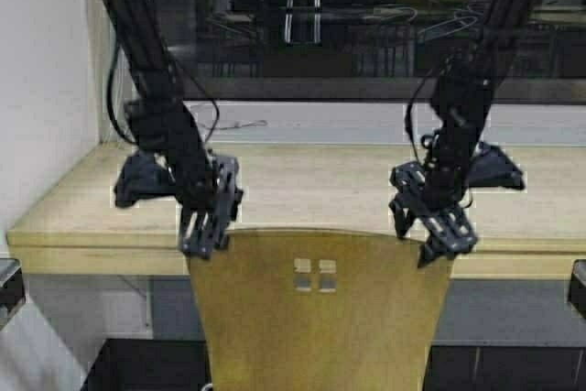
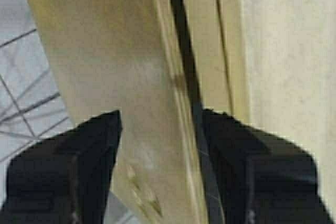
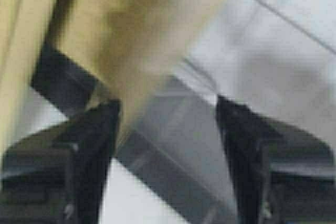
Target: Push the chairs under the table
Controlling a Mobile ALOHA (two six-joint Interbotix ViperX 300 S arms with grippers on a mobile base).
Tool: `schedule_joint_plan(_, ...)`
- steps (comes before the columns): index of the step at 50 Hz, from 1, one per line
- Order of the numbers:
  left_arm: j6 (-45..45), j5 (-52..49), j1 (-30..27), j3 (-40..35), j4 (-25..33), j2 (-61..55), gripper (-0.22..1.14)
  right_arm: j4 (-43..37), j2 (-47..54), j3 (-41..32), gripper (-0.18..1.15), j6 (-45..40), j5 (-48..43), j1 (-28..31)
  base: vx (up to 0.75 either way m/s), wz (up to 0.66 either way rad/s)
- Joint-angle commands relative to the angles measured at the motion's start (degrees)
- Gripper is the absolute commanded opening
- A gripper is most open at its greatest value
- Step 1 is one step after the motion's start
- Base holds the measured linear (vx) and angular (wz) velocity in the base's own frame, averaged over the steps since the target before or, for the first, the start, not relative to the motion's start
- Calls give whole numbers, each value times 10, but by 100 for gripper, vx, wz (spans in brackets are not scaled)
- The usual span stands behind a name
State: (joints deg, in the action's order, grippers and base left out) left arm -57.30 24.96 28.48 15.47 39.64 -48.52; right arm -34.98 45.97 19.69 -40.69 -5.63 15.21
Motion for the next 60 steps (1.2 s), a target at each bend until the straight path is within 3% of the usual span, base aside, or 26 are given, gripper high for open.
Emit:
schedule_joint_plan(1,2,14,0,16,-6,76,84,3,-77,26,86,6,-16,4,-1,-1)
schedule_joint_plan(26,14,64,-1,145,-103,320,84,3,-346,142,86,101,-34,7,-3,3)
schedule_joint_plan(40,14,69,5,218,-163,392,84,34,-439,172,86,185,-35,6,-6,11)
schedule_joint_plan(60,20,75,11,287,-265,493,84,74,-548,217,86,238,-20,6,-7,27)
